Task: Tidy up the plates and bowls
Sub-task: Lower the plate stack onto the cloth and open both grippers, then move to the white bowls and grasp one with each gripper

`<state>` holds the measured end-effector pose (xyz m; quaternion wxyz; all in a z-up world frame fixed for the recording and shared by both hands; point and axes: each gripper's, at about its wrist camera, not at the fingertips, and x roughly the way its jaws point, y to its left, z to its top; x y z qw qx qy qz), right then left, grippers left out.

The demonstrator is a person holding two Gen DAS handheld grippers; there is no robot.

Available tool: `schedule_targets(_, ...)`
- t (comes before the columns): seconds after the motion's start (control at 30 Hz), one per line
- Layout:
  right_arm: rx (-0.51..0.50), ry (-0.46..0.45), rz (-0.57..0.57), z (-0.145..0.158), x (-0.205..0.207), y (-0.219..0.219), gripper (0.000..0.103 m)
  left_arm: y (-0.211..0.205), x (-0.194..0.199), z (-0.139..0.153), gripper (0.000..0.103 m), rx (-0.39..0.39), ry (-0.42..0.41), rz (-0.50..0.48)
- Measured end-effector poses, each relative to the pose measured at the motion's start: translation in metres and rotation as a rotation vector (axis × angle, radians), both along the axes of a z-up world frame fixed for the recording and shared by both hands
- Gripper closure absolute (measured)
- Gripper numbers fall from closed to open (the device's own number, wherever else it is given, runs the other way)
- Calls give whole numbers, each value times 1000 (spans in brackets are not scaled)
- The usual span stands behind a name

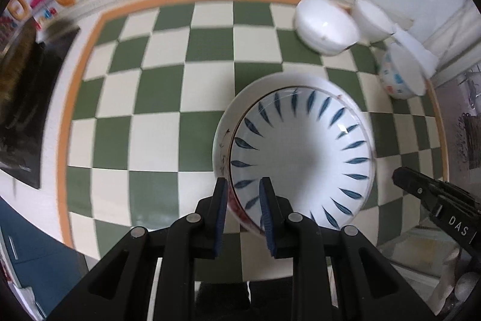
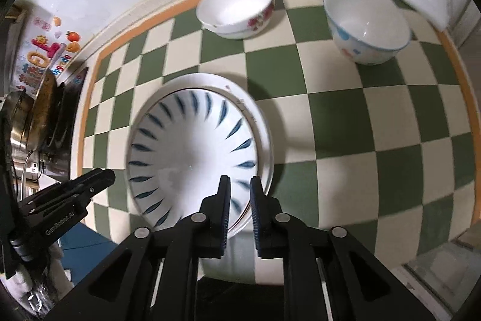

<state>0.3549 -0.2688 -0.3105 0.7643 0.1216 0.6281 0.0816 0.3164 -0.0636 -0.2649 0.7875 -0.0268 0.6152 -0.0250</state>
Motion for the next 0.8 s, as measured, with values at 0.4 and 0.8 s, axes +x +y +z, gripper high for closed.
schedule_targets(0.4, -59, -206, -6, 115, -100, 27, 35, 8, -84, 93, 45, -9, -177, -41)
schedule_targets(0.8, -99, -307, -45, 170, -160, 39, 8, 17, -129, 122, 11, -33, -234, -58)
